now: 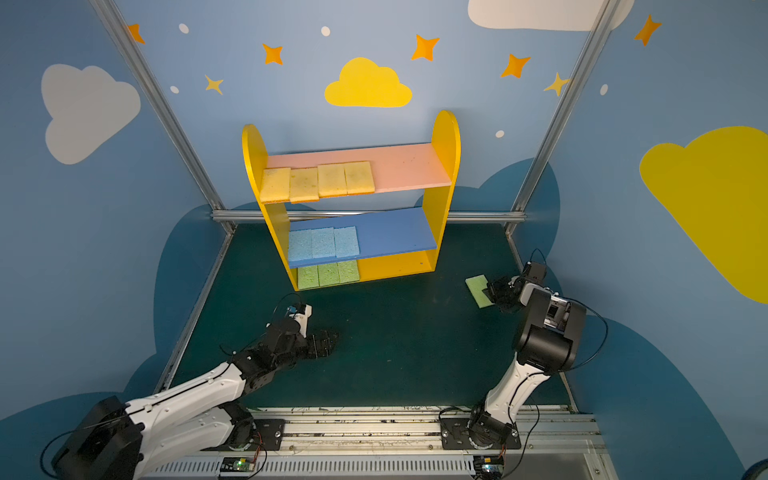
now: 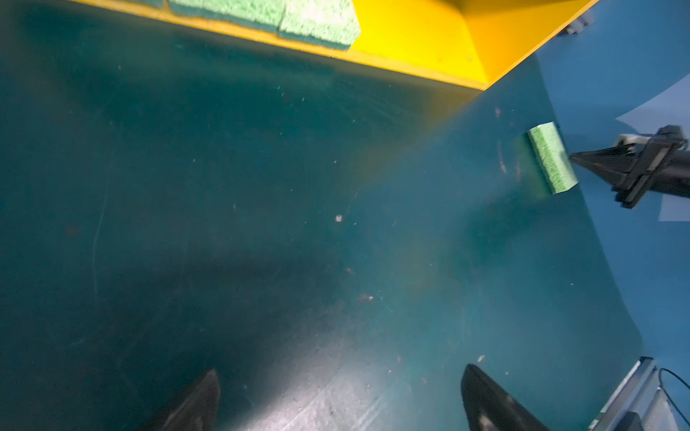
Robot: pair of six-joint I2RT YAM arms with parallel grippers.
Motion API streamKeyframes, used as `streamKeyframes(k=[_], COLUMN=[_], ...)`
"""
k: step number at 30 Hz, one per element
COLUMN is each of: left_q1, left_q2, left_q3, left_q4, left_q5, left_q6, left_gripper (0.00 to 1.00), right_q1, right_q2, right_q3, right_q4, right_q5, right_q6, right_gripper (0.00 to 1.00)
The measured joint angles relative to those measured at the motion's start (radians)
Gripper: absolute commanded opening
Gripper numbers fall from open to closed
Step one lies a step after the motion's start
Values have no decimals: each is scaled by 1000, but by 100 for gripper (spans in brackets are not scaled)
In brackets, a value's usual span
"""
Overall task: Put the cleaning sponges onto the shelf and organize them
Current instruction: 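Grasp the green sponge with the right gripper and drag it toward the shelf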
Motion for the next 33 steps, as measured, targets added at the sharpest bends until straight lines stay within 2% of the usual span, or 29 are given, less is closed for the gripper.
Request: streamKeyframes(k=[9,19,25,29,33], left_q1=[0,0,0,0,0], left_q2=[91,132,109,92,90], left_q3=[47,53,37,12,1], left_q4=[10,42,49,51,51], left_q5=[6,32,37,37,37], left_q6=[2,1,0,-5,-11], left_gripper=[100,100,100,100,100], right_q1=[39,219,407,591,795], right_q2=[25,-74,-129,-137,-90], right_q3=[-47,-228,-343,-373,-336], right_q4=[67,190,308,387,444], right_q5=[-4,-49,-64,-41,-8], right_q6=[8,64,160,248,323], right_gripper=[0,0,0,0,0])
